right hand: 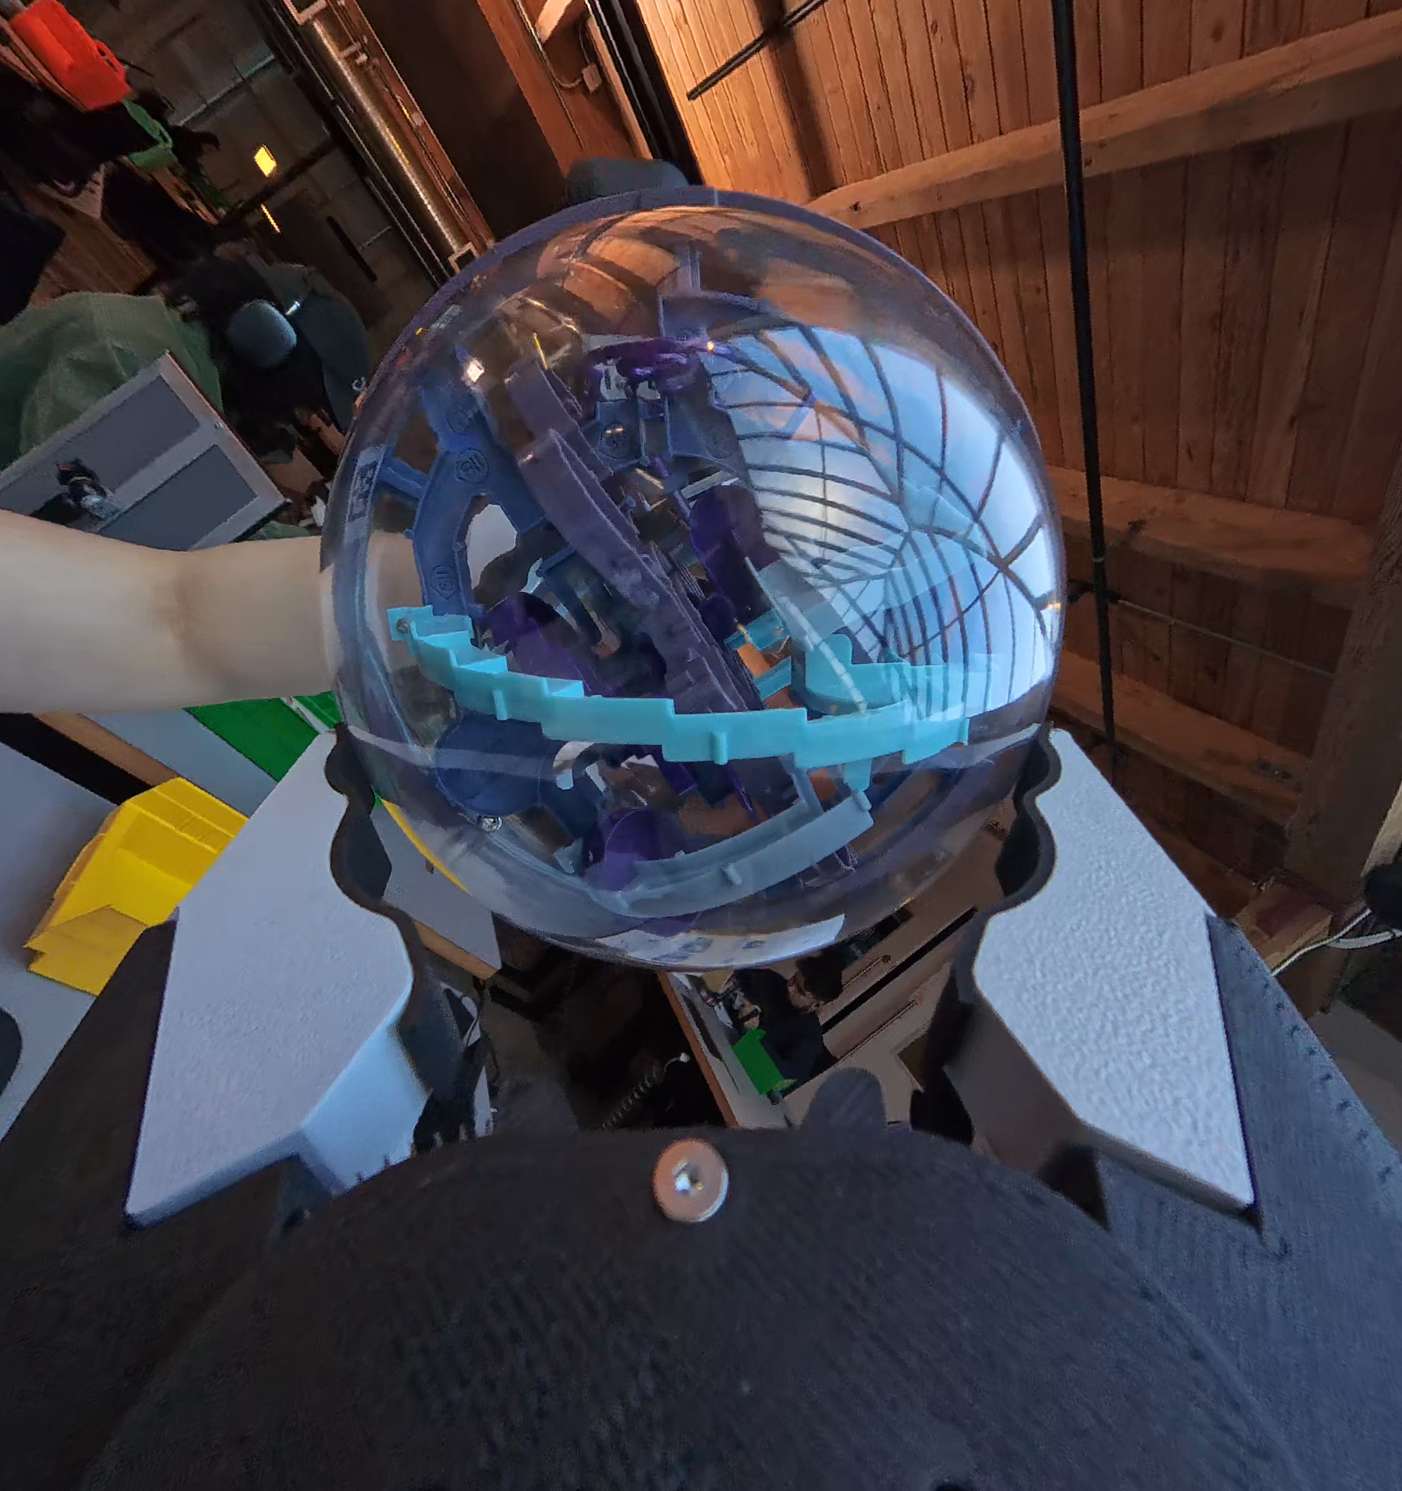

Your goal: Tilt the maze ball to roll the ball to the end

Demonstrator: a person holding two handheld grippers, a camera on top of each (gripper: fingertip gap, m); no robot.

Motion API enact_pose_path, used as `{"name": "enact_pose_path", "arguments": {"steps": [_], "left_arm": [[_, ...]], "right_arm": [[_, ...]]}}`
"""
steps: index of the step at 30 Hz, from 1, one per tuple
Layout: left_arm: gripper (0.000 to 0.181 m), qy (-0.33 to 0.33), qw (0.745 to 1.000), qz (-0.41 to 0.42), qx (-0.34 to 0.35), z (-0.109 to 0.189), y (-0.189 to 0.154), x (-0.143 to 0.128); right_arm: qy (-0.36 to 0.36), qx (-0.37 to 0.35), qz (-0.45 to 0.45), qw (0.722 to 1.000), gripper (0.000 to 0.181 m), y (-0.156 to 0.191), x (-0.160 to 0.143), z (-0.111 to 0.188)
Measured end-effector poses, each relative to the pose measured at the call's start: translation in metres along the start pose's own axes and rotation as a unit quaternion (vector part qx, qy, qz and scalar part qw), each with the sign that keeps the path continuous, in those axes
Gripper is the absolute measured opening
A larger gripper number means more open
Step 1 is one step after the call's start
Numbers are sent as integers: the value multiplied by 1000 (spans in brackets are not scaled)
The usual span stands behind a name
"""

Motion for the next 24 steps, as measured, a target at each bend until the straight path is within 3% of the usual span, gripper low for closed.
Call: {"name": "enact_pose_path", "arguments": {"steps": [16, 24], "left_arm": [[136, 156, 986, -43, -43, -27, 18, 50], [137, 148, 987, -34, -45, -37, 17, 49]], "right_arm": [[-74, -60, -6, 995, 155, -15, 13, 35], [-67, -59, -12, 996, 155, -15, 12, 44]]}}
Point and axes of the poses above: each gripper's, where its closed fingertips meet, z back along the fingers, x out of its top, y = z × x across the jaws, the point moved 4 cm from there along z, back along the fingers, and after that the axes turned 3 degrees about x, right-handed, at the moved point
